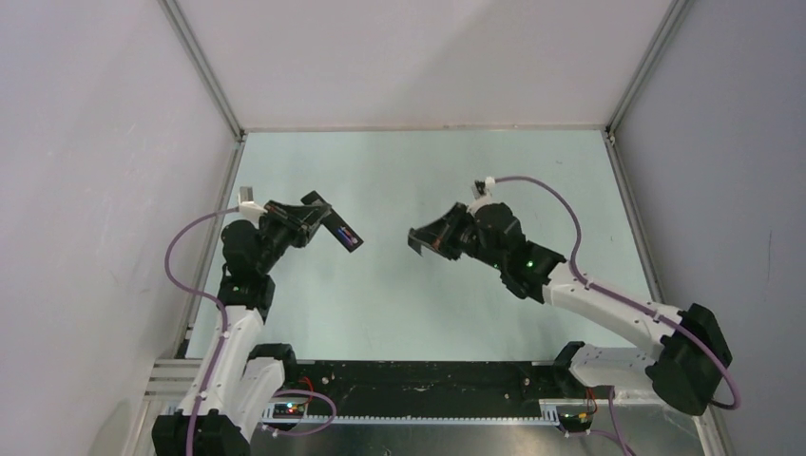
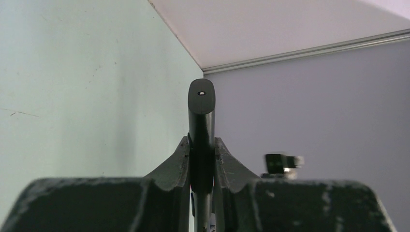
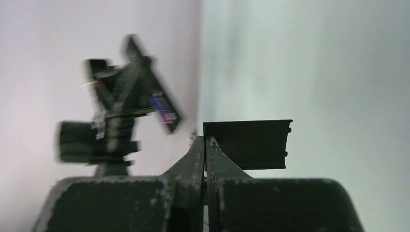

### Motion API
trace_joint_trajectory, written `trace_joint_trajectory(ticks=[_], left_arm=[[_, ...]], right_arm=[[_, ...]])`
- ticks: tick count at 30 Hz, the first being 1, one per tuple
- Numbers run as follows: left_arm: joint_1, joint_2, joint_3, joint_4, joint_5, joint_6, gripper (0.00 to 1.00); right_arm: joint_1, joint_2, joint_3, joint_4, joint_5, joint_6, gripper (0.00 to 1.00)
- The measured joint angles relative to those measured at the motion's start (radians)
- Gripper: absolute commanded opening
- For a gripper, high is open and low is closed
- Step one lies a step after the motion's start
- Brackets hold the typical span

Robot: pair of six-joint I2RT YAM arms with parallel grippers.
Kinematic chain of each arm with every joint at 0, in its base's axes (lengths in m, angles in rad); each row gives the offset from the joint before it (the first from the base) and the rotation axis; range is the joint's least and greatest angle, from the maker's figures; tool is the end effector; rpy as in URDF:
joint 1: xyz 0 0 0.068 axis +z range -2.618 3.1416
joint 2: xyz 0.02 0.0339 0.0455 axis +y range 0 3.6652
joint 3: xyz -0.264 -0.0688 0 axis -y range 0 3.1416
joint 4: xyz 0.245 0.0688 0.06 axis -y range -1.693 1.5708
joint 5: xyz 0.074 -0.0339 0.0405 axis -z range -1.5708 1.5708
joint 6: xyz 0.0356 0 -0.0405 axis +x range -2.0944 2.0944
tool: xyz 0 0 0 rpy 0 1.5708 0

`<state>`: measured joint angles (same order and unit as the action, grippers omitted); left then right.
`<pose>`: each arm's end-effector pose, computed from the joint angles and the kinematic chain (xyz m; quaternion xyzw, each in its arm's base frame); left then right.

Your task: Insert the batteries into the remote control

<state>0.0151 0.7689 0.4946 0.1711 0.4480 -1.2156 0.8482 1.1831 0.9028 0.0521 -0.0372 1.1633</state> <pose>0.1881 -0.0126 0.2775 -0.2965 0.6771 -0.5050 0.4456 0.1835 0.2101 0.3230 0.1114 0.7750 0.5330 0.3207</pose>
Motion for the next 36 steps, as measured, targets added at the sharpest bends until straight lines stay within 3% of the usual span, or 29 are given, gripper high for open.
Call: trace_joint_trajectory(ticks=[3, 7, 15, 23, 29, 36], left_arm=[[0.0, 0.0, -0.005, 0.0, 0.0, 0.005, 0.0], [0.0, -0.003, -0.008, 0.003, 0.0, 0.013, 0.0], [0.0, -0.017, -0.024, 0.002, 0.0, 0.015, 0.0], [0.0, -0.017, -0.024, 0.002, 0.0, 0.023, 0.0], [0.0, -0.017, -0.024, 0.002, 0.0, 0.031, 0.0], [0.0, -0.017, -0.024, 0.002, 0.001, 0.039, 0.0]], right_arm=[[-0.042, 0.021, -0.13, 0.027, -0.017, 0.027, 0.0], [-0.079, 0.142, -0.186, 0.126, -0.122, 0.026, 0.0], [-0.108, 0.465, -0.181, 0.605, -0.413, 0.139, 0.0], [-0.107, 0.792, -0.154, 1.007, -0.546, 0.376, 0.0], [-0.107, 0.83, -0.141, 1.073, -0.586, 0.41, 0.02], [-0.11, 0.834, -0.136, 0.992, -0.605, 0.342, 0.06]])
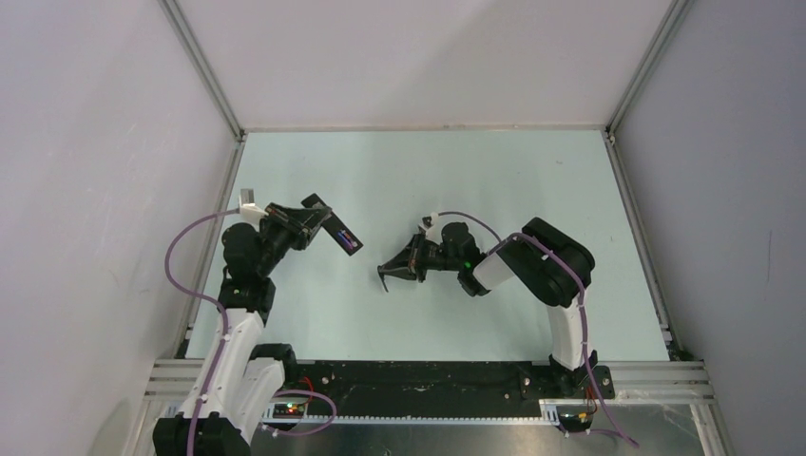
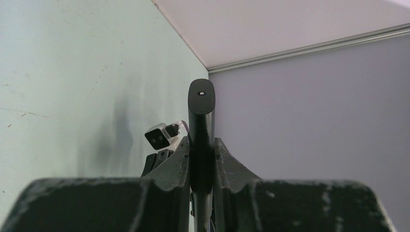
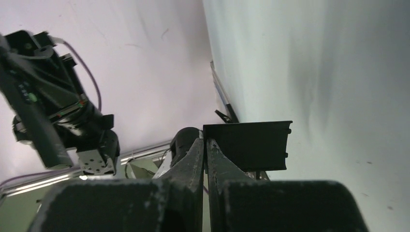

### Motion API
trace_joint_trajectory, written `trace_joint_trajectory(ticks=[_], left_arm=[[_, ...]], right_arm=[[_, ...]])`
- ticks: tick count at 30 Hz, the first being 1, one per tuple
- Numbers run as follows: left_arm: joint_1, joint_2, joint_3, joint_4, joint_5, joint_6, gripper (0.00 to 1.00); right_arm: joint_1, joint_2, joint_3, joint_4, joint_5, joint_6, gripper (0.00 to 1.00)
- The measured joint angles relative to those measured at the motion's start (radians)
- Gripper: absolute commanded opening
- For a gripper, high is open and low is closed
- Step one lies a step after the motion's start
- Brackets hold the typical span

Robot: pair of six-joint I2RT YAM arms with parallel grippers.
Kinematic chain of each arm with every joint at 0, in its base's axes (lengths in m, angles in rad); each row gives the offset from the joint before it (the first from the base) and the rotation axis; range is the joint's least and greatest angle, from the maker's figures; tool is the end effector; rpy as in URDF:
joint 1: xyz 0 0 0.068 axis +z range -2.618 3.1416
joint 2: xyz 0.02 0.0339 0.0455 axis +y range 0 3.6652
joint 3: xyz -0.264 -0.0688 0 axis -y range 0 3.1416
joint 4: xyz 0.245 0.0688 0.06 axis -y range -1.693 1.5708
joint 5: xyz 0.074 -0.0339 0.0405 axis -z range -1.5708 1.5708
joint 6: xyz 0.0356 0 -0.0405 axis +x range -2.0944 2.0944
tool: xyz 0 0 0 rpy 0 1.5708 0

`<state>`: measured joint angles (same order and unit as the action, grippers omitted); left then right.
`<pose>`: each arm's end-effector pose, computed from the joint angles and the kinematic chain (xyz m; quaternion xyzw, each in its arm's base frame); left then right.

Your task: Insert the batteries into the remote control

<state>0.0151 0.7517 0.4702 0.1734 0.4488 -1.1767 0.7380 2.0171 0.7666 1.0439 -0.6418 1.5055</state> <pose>0.1848 -0.0127 0.2719 -0.2843 0.6840 -0.4957 0.4535 0.2582 0.2636 0.1170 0.0914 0.7575 0.6452 0.0391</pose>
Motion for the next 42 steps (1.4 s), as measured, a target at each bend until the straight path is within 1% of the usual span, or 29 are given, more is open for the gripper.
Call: trace_joint_trajectory(ticks=[6, 13, 18, 26, 30, 33, 36, 37, 42], left_arm=[[0.0, 0.0, 0.0, 0.0, 0.0, 0.0, 0.0], [0.0, 0.0, 0.0, -0.002, 0.001, 0.007, 0.0], [0.0, 0.0, 0.0, -0.003, 0.001, 0.008, 0.0], [0.0, 0.0, 0.0, -0.003, 0.002, 0.01, 0.0], [0.0, 0.0, 0.0, -0.003, 0.002, 0.01, 0.0], [0.0, -0.002, 0.0, -0.004, 0.002, 0.011, 0.0], [0.0, -0.006, 0.0, -0.004, 0.002, 0.011, 0.0], [0.0, -0.006, 0.0, -0.004, 0.002, 0.012, 0.0], [0.0, -0.007, 0.0, -0.004, 0.002, 0.018, 0.0]], right_arm=[[-0.001, 0.018, 0.0, -0.082, 0.002, -0.058, 0.03], [-0.003, 0.01, 0.014, -0.12, 0.003, -0.131, 0.03], [-0.014, -0.001, 0.011, -0.135, -0.002, -0.167, 0.04], [-0.047, -0.035, -0.037, -0.134, -0.015, -0.206, 0.07], [-0.061, -0.05, -0.056, -0.137, -0.014, -0.227, 0.1], [-0.077, -0.08, -0.076, -0.177, -0.006, -0.258, 0.13], [-0.093, -0.114, -0.083, -0.249, 0.015, -0.301, 0.17], [-0.098, -0.122, -0.083, -0.268, 0.023, -0.31, 0.21], [-0.112, -0.193, -0.1, -0.465, 0.121, -0.384, 0.31]])
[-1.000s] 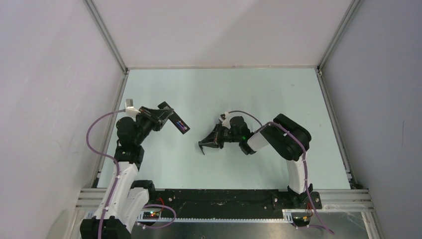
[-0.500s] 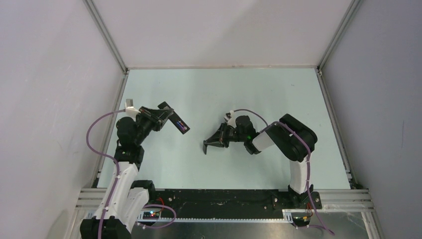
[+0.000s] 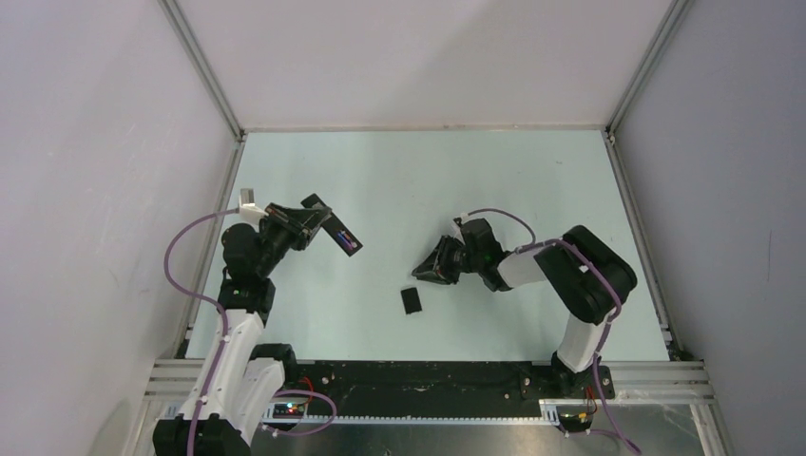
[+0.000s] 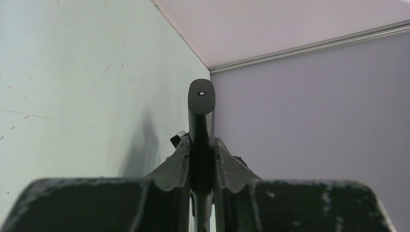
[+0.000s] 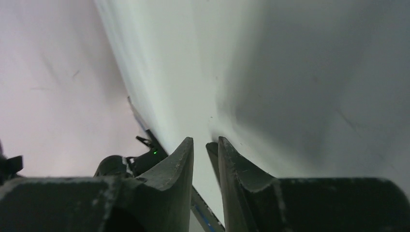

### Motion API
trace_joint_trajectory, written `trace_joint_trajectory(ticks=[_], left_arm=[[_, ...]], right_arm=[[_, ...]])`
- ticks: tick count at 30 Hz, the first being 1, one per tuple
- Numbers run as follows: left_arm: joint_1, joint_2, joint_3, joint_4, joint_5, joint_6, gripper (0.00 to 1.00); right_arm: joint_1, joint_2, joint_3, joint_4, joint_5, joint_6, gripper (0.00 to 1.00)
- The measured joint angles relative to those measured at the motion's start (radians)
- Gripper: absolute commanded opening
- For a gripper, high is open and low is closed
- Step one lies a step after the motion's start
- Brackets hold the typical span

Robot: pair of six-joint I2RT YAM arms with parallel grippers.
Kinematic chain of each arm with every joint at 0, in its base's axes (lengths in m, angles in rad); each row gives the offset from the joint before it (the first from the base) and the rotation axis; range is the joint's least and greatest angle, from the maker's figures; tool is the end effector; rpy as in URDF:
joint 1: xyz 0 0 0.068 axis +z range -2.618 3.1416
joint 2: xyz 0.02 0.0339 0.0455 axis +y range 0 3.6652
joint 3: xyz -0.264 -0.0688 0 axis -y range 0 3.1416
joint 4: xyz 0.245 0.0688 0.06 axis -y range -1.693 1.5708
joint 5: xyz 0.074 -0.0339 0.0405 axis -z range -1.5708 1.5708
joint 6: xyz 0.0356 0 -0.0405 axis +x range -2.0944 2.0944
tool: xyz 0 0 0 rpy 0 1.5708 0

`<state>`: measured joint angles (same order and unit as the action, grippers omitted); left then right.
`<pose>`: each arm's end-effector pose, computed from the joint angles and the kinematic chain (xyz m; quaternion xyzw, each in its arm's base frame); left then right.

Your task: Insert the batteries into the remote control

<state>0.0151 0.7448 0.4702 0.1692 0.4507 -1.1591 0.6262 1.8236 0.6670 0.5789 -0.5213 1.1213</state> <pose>0.1837 -0.0127 0.2726 -0.2769 0.6860 -0.4926 0.4583 0.2549 0.2063 0.1117 0.0891 0.8537 0.4984 0.1218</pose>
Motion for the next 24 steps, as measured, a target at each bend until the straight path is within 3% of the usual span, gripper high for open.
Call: trace_joint_trajectory(ticks=[5, 9, 13, 19, 21, 24], left_arm=[[0.0, 0.0, 0.0, -0.001, 0.002, 0.001, 0.0], [0.0, 0.001, 0.0, -0.002, 0.01, 0.002, 0.0], [0.0, 0.003, 0.0, -0.003, 0.034, 0.009, 0.0], [-0.011, 0.007, -0.024, -0.004, 0.066, 0.028, 0.0], [-0.033, 0.008, -0.034, -0.009, 0.079, 0.04, 0.0], [-0.068, 0.005, -0.042, -0.012, 0.095, 0.062, 0.0]], right_arm=[[0.0, -0.123, -0.011, -0.177, 0.109, -0.065, 0.42], [0.011, -0.27, -0.009, -0.293, 0.202, -0.127, 0.45], [0.062, -0.397, 0.047, -0.451, 0.293, -0.236, 0.58], [0.285, -0.475, 0.312, -0.698, 0.448, -0.498, 0.82], [0.368, -0.485, 0.399, -0.746, 0.499, -0.565, 0.96], [0.462, -0.491, 0.489, -0.78, 0.555, -0.632, 0.99]])
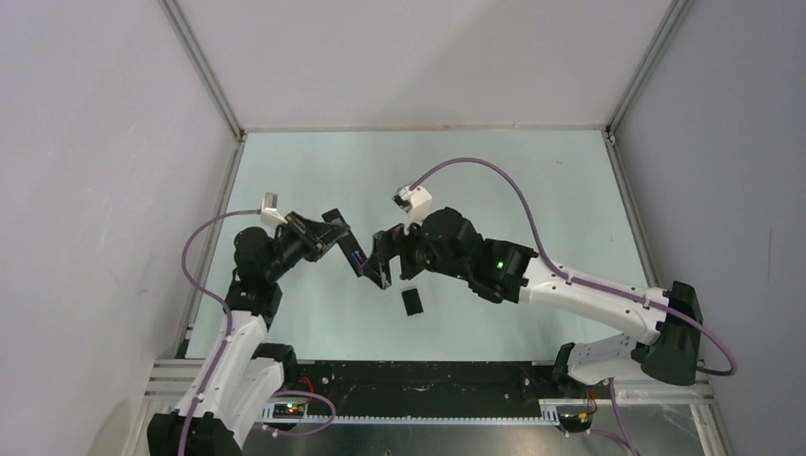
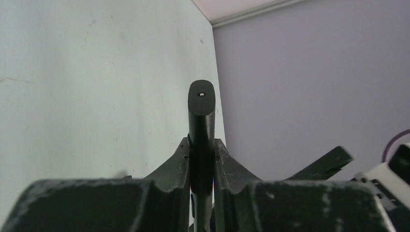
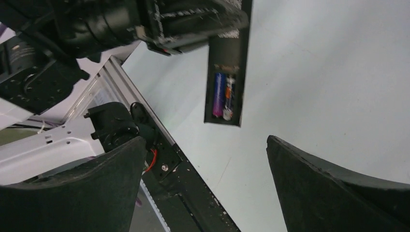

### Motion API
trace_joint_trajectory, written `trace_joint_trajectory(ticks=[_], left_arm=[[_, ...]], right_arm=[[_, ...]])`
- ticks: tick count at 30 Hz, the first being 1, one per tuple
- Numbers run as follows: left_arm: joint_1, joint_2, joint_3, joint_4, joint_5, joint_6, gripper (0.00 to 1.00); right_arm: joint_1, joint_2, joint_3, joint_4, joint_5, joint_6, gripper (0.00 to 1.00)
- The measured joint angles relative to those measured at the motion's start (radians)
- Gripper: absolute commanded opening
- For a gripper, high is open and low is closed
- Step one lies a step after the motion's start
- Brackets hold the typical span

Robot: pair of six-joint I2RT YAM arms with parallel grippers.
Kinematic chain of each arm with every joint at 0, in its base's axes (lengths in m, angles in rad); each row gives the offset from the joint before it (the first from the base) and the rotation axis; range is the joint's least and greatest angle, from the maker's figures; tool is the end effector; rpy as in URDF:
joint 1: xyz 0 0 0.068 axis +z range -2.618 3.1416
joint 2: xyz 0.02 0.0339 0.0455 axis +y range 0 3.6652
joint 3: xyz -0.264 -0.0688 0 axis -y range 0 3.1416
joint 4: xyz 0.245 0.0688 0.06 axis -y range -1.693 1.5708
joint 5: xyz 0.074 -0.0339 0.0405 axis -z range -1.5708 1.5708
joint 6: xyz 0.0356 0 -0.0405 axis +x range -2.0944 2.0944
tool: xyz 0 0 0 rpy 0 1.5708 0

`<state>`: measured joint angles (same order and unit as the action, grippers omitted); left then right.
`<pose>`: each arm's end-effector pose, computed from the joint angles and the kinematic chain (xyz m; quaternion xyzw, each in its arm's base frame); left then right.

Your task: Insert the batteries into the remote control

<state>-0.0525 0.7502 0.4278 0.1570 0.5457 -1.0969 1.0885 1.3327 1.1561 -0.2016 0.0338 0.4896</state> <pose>0.1800 -0.0280 0.2556 -0.2156 0.7238 -0.5109 0.4106 0.1455 0.2752 0.3456 -0.2350 0.7933 0.3886 0.4055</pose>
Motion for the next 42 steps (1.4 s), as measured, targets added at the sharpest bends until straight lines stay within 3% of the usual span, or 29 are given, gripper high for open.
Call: trace_joint_trajectory(ticks=[12, 27, 30, 33, 35, 42], left_arm=[[-0.07, -0.063, -0.007, -0.002, 0.071, 0.045, 0.0], [-0.077, -0.054, -0.007, -0.003, 0.099, 0.031, 0.03], [-0.077, -0.042, -0.007, -0.005, 0.098, 0.021, 0.11], [-0.076, -0.042, -0.007, -0.006, 0.096, 0.022, 0.3], [-0.076, -0.042, -0.007, -0.01, 0.095, 0.025, 0.38], [-0.079, -0.045, 0.018, -0.175, 0.115, 0.122, 0.49]], right_arm=[[0.101, 0.217, 0.235, -0.188, 0.15, -0.108, 0.99], [0.101, 0.317, 0.294, -0.257, 0.137, -0.117, 0.54], [0.097, 0.317, 0.294, -0.254, 0.116, -0.115, 0.42], [0.085, 0.318, 0.291, -0.257, 0.107, -0.113, 0.37], [0.078, 0.318, 0.291, -0.258, 0.091, -0.124, 0.35], [0.045, 0.313, 0.256, -0.259, 0.015, -0.2, 0.33]])
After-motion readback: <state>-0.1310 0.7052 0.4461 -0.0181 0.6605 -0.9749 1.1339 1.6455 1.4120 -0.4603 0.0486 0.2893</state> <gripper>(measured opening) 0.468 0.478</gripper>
